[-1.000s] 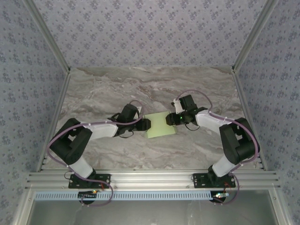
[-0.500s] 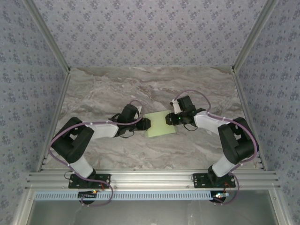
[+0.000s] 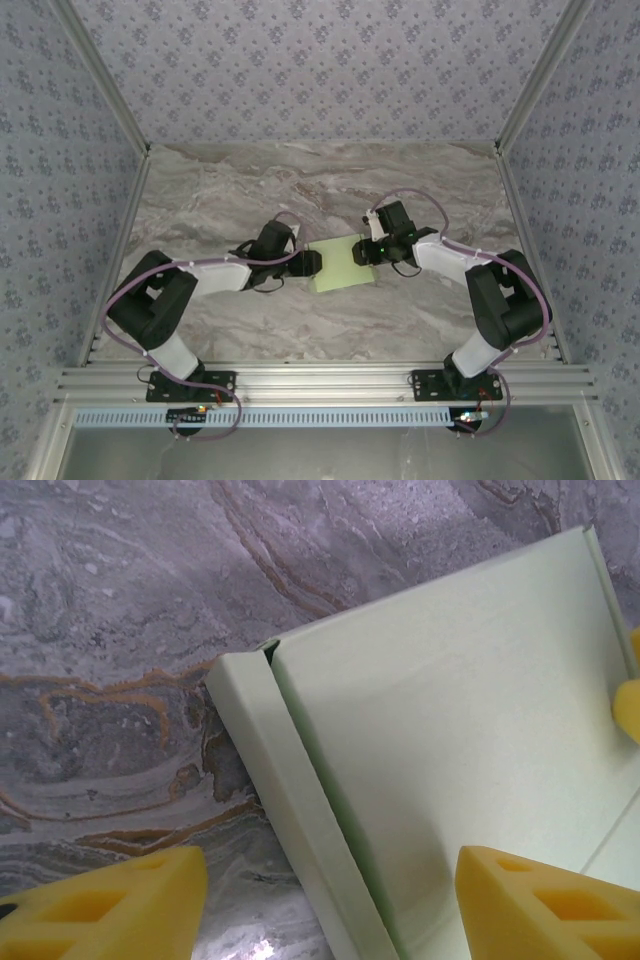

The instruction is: Fold the paper box

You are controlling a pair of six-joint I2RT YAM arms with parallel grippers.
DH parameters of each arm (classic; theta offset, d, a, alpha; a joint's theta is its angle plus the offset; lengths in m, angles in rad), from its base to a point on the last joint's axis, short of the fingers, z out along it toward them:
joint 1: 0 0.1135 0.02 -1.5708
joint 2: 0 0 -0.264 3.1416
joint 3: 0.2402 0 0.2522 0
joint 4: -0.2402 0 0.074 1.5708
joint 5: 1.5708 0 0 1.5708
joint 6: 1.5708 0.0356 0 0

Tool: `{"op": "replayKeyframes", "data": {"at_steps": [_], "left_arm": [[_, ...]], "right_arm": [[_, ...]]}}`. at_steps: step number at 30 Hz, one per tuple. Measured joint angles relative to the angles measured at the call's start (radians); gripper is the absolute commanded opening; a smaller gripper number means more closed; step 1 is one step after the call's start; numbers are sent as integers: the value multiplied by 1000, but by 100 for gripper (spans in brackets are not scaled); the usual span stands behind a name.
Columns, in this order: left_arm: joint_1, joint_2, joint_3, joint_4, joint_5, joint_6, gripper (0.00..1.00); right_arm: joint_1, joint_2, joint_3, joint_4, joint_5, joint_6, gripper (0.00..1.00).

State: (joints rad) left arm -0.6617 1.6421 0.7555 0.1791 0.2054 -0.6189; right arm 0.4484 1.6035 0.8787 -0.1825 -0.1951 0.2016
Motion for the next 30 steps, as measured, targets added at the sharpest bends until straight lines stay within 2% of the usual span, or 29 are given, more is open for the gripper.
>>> {"op": "replayKeyframes", "data": {"at_steps": [8,18,25,30], "left_arm": [[22,0,15,3,8,-5,70],[34,4,15,13,36,-23,48],[34,28,13,38,50,-26,39],[34,32,-11,88,57,-31,35]], "right_arm": [[-42,0,11,0,-43,1,55],[-58,43,17,32,-90,15,48],[-60,57,23,60,-103,19,41],[-60,57,15,73,-105,19,41]]}}
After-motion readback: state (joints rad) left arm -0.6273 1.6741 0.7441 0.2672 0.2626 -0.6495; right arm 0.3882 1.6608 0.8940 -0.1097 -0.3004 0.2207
